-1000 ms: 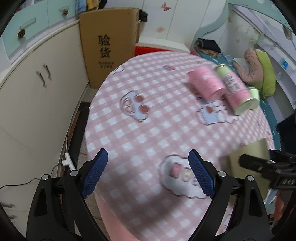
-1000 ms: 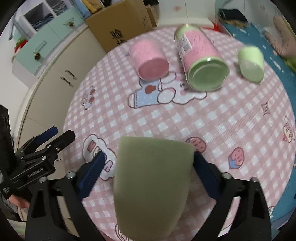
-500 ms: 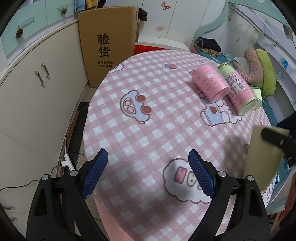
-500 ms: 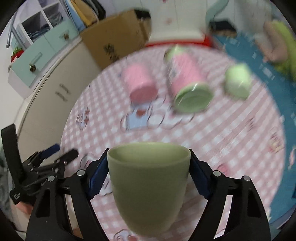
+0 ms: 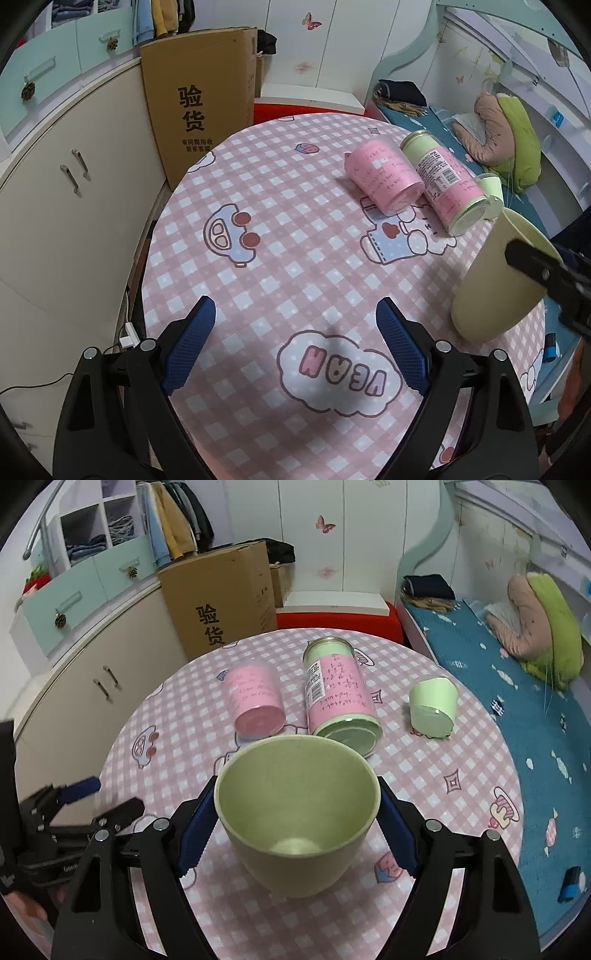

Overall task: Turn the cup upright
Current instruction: 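Rotate the cup opening upward with the right gripper and set it on the table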

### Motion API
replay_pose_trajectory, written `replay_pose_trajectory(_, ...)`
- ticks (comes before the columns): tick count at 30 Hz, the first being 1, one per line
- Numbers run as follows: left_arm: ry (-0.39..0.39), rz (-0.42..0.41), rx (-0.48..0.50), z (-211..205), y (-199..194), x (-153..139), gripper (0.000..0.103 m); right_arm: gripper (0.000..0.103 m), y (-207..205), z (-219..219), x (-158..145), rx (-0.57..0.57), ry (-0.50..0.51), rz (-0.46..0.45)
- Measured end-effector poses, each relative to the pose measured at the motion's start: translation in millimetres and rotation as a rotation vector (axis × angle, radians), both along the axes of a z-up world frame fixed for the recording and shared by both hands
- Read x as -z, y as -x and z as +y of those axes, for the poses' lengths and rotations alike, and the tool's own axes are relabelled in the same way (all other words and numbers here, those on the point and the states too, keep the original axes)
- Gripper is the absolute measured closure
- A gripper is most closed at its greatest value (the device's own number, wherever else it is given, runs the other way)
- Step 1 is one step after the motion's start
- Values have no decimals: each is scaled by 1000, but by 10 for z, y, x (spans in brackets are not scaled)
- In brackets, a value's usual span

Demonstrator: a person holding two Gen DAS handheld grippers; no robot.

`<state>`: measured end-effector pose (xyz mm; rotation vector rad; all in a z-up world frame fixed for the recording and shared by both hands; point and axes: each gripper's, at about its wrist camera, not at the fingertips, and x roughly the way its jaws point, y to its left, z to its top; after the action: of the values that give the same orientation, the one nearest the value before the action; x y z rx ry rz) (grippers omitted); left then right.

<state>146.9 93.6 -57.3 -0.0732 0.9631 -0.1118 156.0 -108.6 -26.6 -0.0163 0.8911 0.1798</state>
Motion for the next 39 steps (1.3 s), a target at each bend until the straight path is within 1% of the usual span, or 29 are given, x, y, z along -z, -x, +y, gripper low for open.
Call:
replay_pose_trajectory(4,-1,-11,4,-46,24,-32,14,26,92,-11,1,-2,-7,7)
replay_pose_trajectory(7,-3,-10,6,-79,52,-33,14,18,144,-7,14,-11,-22,22)
replay_pose_trajectory(11,-15,-6,2,-104,97,-27,14,17,198,16,24,-10,-21,17)
replay_pose_trajectory(16,-18,-17,-3,-118,188,-74,14,17,254,-11,14,-12,-43,23)
replay_pose_trajectory(18,-22,-30,-4,-131,261,-114,14,15,312,-17,-24,-24,-54,13)
replay_pose_trajectory(19,-23,-36,-1,-142,289,-131,14,12,335,-21,-43,-25,-58,7)
replay_pose_trajectory(20,-26,-43,1,-154,323,-150,14,10,387,-33,-77,-22,-59,-11)
replay_pose_trajectory(25,-43,-91,7,-301,572,-260,14,10,633,-80,-195,-7,-54,-67)
replay_pose_trajectory(27,-49,-118,5,-386,709,-313,14,10,779,-128,-241,10,-46,-104)
replay_pose_trajectory(33,-90,-199,39,-692,1060,-457,14,9,1237,-377,-364,111,-32,-235)
replay_pose_trajectory(36,-96,-246,59,-825,1219,-556,14,9,1440,-502,-413,171,-18,-292)
replay_pose_trajectory(39,-104,-297,59,-928,1344,-649,14,9,1634,-596,-463,213,-4,-359)
